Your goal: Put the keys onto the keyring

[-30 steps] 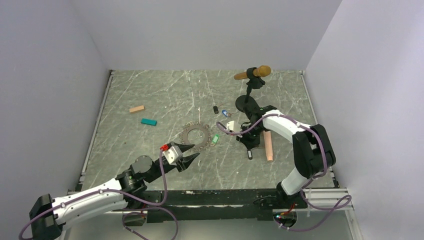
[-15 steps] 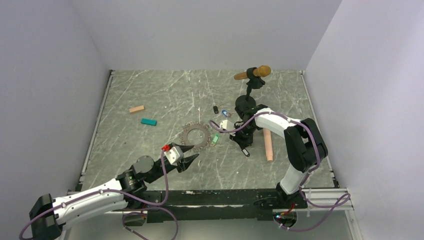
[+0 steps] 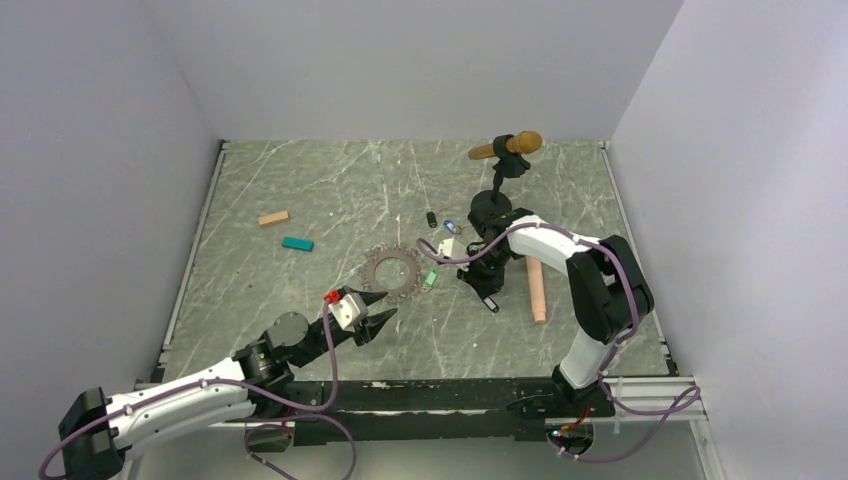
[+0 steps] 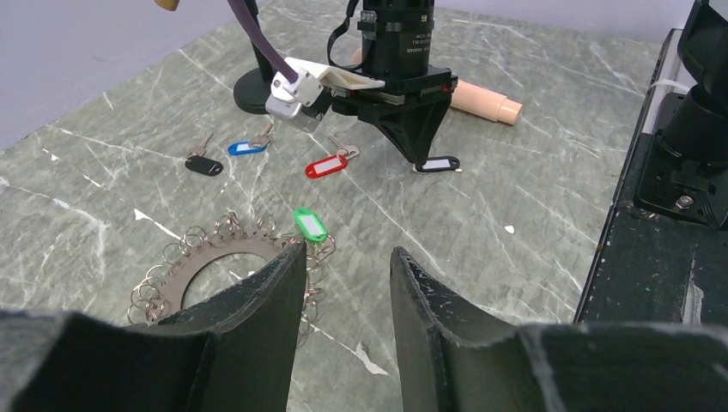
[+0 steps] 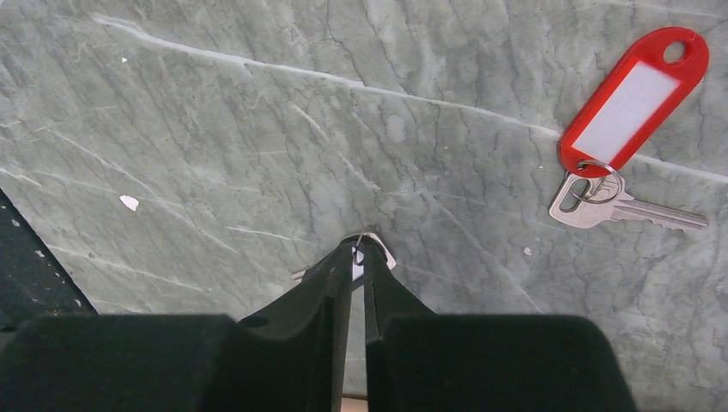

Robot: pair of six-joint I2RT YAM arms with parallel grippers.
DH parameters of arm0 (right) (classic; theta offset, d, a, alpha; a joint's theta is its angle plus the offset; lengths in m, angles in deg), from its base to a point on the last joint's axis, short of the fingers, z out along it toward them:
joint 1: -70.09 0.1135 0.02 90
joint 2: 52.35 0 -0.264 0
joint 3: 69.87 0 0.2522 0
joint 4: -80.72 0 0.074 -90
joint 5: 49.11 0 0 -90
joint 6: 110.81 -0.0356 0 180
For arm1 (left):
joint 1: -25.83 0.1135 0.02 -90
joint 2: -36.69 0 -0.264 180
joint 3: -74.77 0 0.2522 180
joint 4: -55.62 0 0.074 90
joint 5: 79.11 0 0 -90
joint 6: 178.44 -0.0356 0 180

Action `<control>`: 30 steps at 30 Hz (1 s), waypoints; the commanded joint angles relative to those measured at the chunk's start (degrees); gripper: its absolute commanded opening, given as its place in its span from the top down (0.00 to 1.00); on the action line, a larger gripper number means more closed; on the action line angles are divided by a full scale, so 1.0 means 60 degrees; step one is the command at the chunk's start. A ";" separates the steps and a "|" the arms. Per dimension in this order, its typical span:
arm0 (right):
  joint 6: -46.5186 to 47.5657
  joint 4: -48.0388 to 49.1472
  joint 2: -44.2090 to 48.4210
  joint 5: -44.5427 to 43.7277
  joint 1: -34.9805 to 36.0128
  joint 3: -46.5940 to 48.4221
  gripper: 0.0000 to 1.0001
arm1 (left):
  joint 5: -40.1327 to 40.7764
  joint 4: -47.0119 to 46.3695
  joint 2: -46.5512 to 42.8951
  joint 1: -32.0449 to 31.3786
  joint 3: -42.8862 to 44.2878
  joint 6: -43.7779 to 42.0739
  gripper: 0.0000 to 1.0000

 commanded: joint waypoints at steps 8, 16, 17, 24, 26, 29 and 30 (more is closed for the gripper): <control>-0.0459 0.0171 0.0380 0.0618 -0.0158 0.0522 0.72 | 0.0061 -0.0400 -0.0163 0.0029 -0.0050 0.0263 0.55; -0.0563 0.0098 0.0874 0.1571 -0.0761 0.0669 0.62 | 0.0164 -0.0420 -0.0288 0.0026 -0.0078 0.0288 0.54; -0.0556 0.0086 0.0939 0.1694 -0.0826 0.0674 0.61 | 0.0172 -0.0429 -0.0297 0.0029 -0.0086 0.0295 0.54; 0.0294 -0.0180 0.1640 0.3542 -0.1569 0.0239 0.62 | 0.0212 -0.0394 -0.0280 0.0022 -0.0143 0.0427 0.52; 0.0875 -0.0001 0.2095 0.4100 -0.1756 -0.0162 0.62 | 0.0228 -0.0378 -0.0304 0.0029 -0.0172 0.0462 0.51; 0.1926 0.0567 0.2908 0.4609 -0.2013 -0.1024 0.58 | 0.0280 -0.0363 -0.0366 0.0036 -0.0216 0.0471 0.50; 0.2171 0.0813 0.3123 0.4645 -0.2051 -0.1293 0.55 | 0.0311 -0.0363 -0.0389 0.0030 -0.0231 0.0482 0.49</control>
